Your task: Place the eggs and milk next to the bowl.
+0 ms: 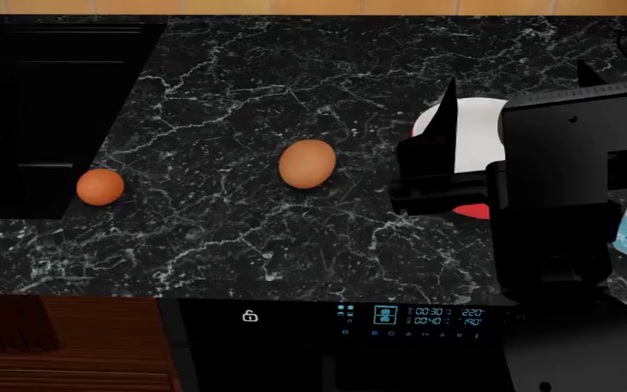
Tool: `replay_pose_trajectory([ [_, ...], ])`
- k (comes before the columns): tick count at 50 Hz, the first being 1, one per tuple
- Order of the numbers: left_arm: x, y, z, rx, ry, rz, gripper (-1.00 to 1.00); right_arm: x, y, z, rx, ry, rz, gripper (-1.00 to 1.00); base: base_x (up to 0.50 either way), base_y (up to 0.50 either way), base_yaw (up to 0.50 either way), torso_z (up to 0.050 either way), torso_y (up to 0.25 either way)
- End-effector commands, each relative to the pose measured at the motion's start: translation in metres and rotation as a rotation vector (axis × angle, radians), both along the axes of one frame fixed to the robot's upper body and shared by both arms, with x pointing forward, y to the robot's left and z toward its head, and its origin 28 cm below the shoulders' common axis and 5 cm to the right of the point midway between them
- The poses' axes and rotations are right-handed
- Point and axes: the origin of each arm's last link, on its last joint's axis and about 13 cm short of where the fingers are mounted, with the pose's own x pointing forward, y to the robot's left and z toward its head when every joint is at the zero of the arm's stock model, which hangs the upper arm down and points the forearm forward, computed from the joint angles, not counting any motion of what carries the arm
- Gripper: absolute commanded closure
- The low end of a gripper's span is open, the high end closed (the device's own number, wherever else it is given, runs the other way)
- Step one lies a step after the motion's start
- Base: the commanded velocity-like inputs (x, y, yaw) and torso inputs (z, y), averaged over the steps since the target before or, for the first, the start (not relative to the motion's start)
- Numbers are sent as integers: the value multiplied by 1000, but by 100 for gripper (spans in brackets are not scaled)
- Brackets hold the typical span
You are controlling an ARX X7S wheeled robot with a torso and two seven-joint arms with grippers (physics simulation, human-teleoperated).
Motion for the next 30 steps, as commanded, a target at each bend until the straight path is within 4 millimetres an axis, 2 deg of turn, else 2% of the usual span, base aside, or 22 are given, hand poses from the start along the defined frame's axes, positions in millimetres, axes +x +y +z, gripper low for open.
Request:
replay_pose_trajectory([
  [1,12,3,-7,-43,5,-25,-100,3,-1,-3,15,16,11,-100,250,-66,0,0,0],
  [30,13,4,-6,-57,13,-26,-100,5,2,-1,2,23,23,-100,280,-163,0,0,1],
])
